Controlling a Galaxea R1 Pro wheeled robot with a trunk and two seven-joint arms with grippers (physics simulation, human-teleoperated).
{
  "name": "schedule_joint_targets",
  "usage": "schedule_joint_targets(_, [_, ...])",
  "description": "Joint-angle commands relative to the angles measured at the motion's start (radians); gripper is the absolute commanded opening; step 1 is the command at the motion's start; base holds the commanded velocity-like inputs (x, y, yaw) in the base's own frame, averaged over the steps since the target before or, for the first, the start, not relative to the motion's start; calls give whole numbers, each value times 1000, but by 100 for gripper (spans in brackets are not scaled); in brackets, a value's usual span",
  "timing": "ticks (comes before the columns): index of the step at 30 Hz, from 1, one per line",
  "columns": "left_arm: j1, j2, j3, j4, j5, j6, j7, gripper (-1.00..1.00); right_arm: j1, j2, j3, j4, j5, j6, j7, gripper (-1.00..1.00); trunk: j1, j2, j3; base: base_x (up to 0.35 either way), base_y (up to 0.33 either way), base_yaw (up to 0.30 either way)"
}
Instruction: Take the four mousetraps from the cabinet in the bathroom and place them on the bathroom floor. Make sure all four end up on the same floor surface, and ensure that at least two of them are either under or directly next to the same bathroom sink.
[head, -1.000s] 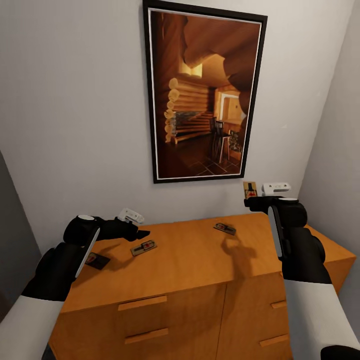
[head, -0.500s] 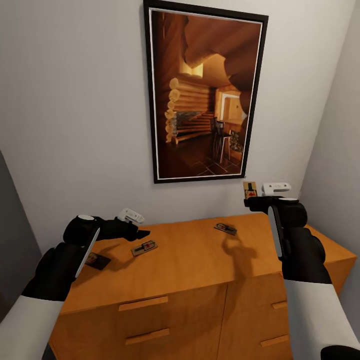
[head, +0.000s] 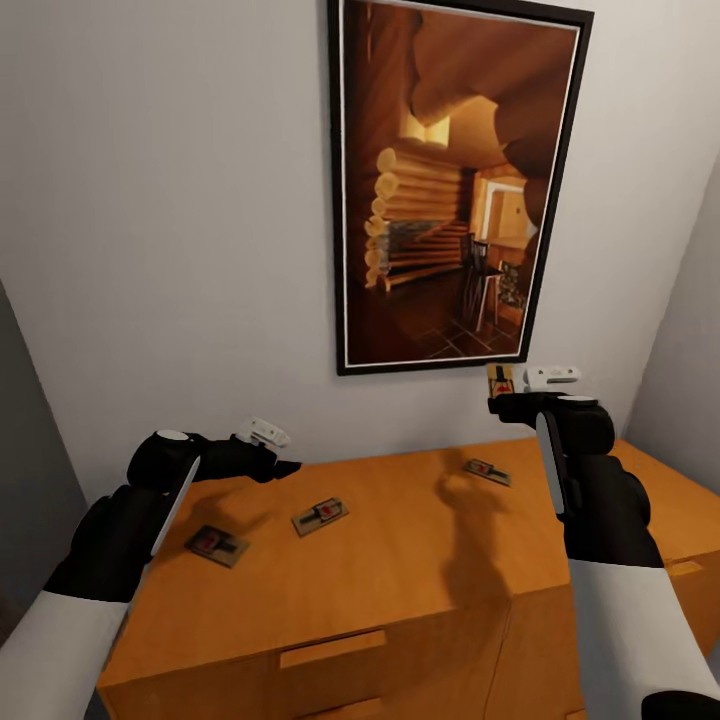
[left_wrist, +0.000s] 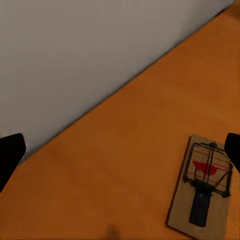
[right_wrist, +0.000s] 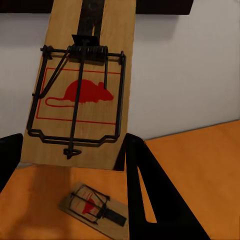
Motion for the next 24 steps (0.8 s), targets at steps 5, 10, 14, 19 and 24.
schedule_joint_targets(5, [-1,0,-2,-1,-10,1,-9,100,-1,0,0,-1,3,5,5,-100,0,-1,-1,50,53,0])
schedule_joint_targets(10, [-1,0,-5,-1,-11,-14,-11,100,-1,0,0,-1,3,5,5,-100,0,-1,-1,9,10,0])
schedule_joint_targets(14, [-1,0,-13,0,-10,-45,-20,100,-1,0,0,-1,3,5,5,-100,0,-1,-1,2,3,0])
schedule_joint_targets(19, [-1,1,-91,3,-8,-66,-26,100,-1,0,0,-1,3,5,5,-100,0,-1,-1,0,0,0])
schedule_joint_targets(24, [-1,2,-190,3,-7,-69,-29,100,0,0,0,-1,3,5,5,-100,0,-1,-1,0,0,0])
